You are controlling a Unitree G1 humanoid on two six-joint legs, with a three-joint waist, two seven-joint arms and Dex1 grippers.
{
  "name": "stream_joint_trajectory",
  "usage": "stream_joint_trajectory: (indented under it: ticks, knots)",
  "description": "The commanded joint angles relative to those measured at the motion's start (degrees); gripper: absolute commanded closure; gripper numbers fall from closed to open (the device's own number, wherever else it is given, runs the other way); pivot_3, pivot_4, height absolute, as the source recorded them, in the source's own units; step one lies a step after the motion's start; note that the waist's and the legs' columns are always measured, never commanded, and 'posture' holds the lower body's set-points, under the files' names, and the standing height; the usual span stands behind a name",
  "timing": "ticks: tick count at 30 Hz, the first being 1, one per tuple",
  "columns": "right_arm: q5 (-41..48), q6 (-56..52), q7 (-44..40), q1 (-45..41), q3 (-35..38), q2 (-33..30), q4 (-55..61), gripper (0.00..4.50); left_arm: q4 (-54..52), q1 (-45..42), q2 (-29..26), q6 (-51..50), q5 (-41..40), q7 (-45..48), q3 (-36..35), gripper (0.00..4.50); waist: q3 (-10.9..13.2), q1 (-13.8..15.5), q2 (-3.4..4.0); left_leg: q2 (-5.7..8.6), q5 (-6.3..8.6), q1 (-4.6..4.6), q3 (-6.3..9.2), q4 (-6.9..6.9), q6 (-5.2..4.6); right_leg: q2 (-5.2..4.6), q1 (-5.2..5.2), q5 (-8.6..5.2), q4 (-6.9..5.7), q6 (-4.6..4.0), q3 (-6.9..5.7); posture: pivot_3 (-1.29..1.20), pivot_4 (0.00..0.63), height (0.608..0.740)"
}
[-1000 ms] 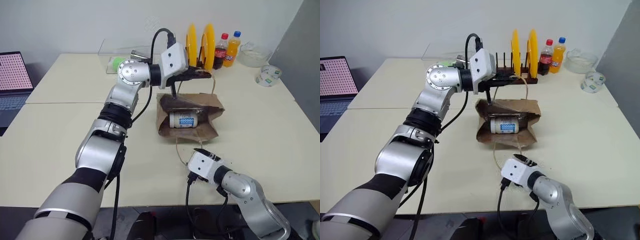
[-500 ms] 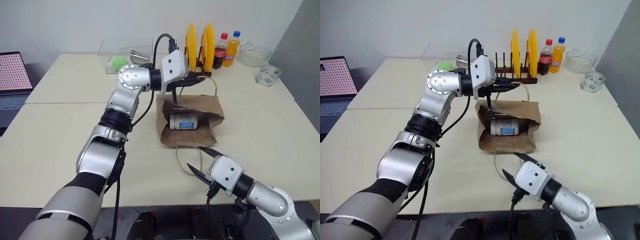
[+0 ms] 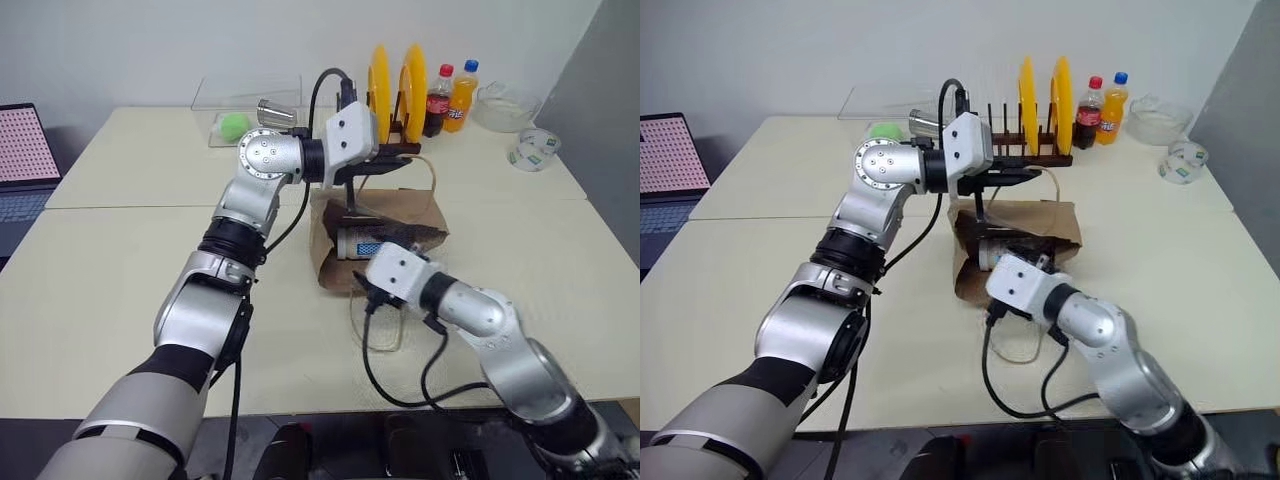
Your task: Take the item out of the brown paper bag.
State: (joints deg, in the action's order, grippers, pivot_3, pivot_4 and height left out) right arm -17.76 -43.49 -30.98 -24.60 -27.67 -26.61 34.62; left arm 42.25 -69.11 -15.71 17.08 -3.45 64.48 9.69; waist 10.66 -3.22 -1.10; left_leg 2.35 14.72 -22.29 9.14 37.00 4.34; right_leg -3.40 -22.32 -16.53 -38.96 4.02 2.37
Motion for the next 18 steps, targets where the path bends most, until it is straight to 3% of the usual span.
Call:
stream_joint_trajectory:
  ticks: [1,8,18]
  knots:
    - [-6.9,0.3,0.8,-3.7,-4.4,-1.4,-4.7,0.04,-1.4,-1.5,-0.2,1.0,-0.2,-0.2,-0.5,4.50,0.0,0.0,0.00,0.00,-0.01,-0.02,0.01,0.01,0.01,0.00,0.00,0.00,0.00,0.00,-0.02,0.00,0.150,0.740]
    - [-18.0,0.6,-3.2,-11.2,-11.8,-4.0,-14.5,0.04,-1.2,-1.5,0.0,1.4,0.0,-0.5,-0.4,4.50,0.0,-0.1,0.00,0.01,-0.02,-0.07,0.00,0.02,0.04,-0.02,-0.07,0.00,-0.03,0.00,-0.03,0.00,0.150,0.740]
    - [-27.3,8.7,-7.2,-17.0,-17.5,-0.9,-27.8,0.04,-0.8,-1.4,0.3,2.2,0.0,-0.5,-0.5,4.50,0.0,-0.2,0.00,0.00,-0.03,-0.07,0.01,0.02,0.06,-0.02,-0.08,0.00,-0.03,0.00,-0.03,0.00,0.150,0.740]
